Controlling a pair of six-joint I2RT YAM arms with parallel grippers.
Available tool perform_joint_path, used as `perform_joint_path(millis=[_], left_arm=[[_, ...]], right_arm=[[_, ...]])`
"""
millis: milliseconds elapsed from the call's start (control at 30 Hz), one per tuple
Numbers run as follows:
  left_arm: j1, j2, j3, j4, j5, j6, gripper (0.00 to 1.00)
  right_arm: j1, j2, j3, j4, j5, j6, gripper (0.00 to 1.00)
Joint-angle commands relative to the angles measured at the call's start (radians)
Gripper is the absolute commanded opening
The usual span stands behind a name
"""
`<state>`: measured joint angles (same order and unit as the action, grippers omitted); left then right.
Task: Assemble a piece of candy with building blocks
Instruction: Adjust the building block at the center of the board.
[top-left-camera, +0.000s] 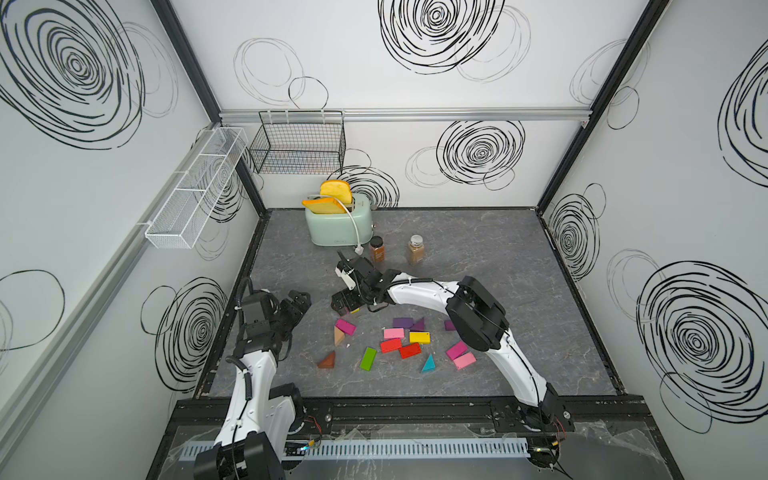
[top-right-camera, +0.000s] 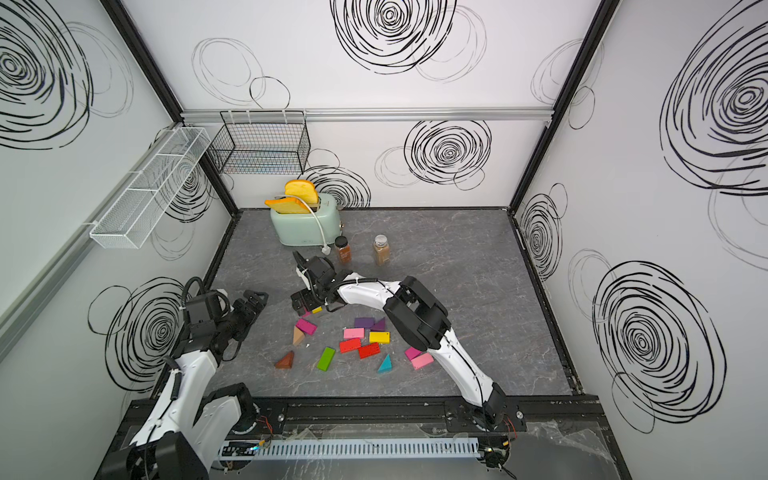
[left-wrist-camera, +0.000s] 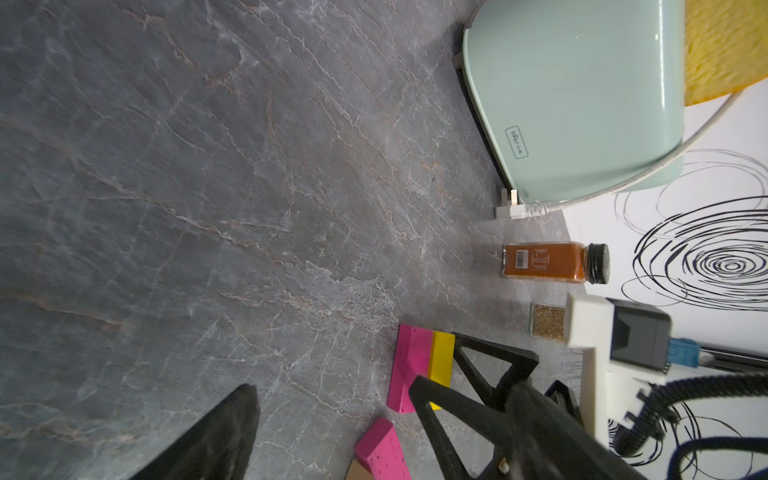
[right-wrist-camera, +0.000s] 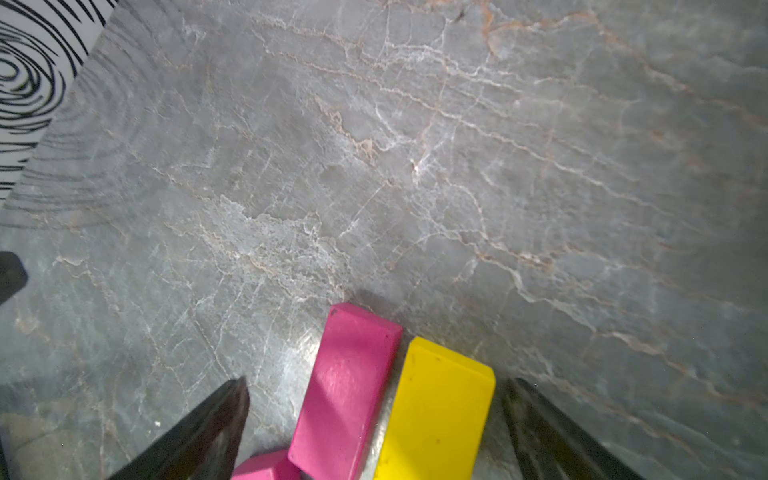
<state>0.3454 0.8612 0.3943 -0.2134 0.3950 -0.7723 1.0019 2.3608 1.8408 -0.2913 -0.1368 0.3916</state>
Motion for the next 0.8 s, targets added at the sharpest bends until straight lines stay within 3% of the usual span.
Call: perform_joint_path(millis=[0, 100, 333, 767], left_arm=[[0.01, 0.002, -0.007, 0.044, 0.024, -0.023, 0.98], [0.01, 0.007, -0.02, 0.07, 0.047, -0.042, 0.98], [0.012, 0.006, -0.011, 0.059, 0.037, -0.032, 0.98], [0.012, -0.008, -0.006, 0.043, 0.015, -0.009, 0.98]], right_arm=[[0.036, 0.054, 0.059, -0.145, 0.094, -0.056, 0.99], [0.059, 0.072, 0.102, -0.223, 0.187, -0.103, 0.99], [0.068, 0.081, 0.095, -0.253, 0.212, -0.125, 0.99], [0.028, 0.085, 0.071, -0.198, 0.141, -0.126, 0.71]])
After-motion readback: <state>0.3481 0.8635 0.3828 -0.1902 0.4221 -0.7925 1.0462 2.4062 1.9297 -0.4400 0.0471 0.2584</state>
